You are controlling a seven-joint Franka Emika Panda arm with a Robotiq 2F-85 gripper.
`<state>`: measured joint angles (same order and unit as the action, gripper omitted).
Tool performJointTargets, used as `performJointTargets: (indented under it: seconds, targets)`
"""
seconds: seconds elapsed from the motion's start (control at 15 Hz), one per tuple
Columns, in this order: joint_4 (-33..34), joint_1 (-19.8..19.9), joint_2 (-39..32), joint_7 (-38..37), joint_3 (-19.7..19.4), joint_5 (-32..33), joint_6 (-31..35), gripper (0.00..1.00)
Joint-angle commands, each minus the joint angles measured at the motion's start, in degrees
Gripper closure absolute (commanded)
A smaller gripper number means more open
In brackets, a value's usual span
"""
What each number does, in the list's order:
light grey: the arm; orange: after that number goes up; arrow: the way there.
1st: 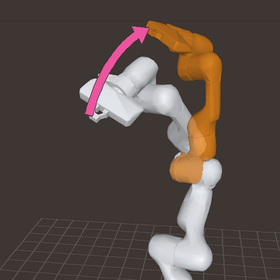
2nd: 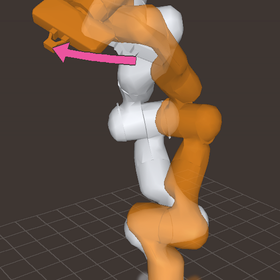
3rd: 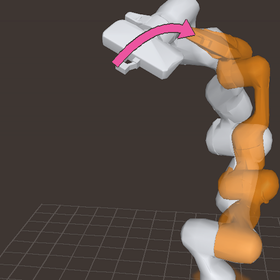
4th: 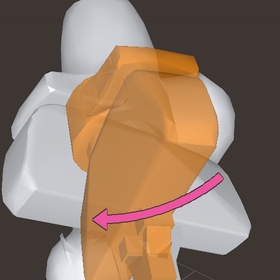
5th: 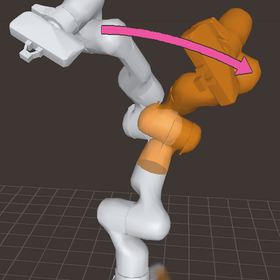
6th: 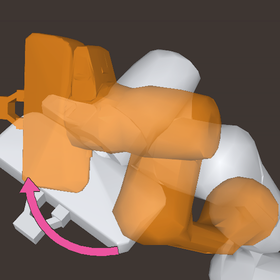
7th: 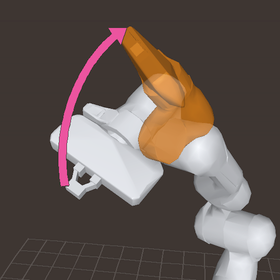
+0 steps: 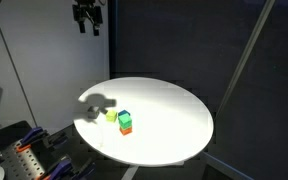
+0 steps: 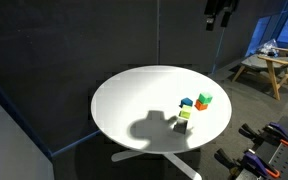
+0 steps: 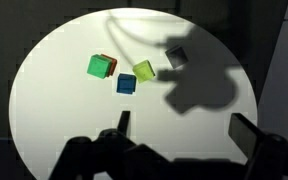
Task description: Put the grey block on top of the green block
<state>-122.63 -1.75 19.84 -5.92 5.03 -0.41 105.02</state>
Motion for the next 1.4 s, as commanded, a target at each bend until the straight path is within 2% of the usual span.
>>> performJointTargets:
  seconds: [0.0,0.27,0.87,1.33]
  targets:
    - [-2.53,-0.51,-0.22,-2.38,1.16,1.4,4.66,0.0]
    - [-4.6,-0.78,-1.95,-2.58,1.9,1.97,7.17,0.0]
    - [-4.82,-2.57,-8.81,-1.45,2.73,2.15,7.86,0.0]
    - [-4.04,-4.22,-13.75,-3.39,3.4,2.24,14.59,0.0]
